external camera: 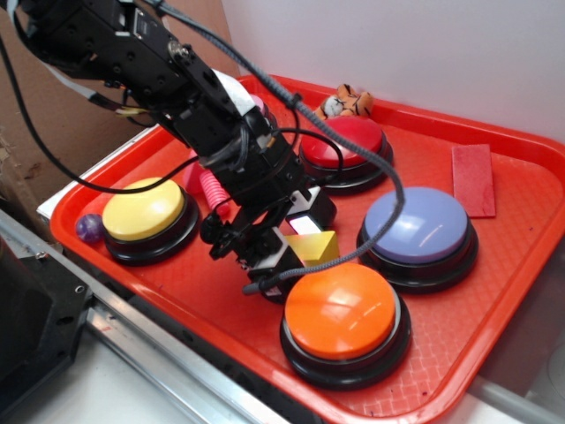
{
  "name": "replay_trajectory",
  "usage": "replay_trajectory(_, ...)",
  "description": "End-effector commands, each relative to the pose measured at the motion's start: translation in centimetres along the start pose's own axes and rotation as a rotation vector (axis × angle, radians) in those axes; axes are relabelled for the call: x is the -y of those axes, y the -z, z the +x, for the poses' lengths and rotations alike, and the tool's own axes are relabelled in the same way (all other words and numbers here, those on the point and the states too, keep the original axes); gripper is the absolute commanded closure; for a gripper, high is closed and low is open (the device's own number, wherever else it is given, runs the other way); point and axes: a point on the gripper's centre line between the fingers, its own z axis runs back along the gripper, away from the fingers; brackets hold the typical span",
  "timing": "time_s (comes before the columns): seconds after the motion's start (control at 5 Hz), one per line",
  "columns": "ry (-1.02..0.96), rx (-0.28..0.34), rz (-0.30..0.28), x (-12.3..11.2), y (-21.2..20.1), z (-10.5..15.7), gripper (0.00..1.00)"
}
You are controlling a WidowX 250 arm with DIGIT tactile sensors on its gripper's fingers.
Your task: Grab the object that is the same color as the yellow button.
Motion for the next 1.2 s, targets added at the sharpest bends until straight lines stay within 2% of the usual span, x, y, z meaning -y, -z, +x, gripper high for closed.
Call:
replay_trajectory(0.0,-0.188,-0.172,0.084,1.0,-2.4,2.0,1.0)
replay_trajectory(0.2,-0.433,-0.211,0.107,0.6,-5.2,3.3,1.0)
replay_trajectory(0.4,-0.689,-0.332,0.135,-0.6,-8.3,4.2,1.0)
replay_trajectory(0.6,-0.954,-0.406,0.14,-1.6,-11.7,5.1,1.0)
replay_trajectory(0.8,-1.19,-0.385,0.208,-1.8,-14.6,5.7,1.0)
replay_trajectory(1.0,-1.272,-0.363,0.291,-1.3,-16.2,6.3,1.0)
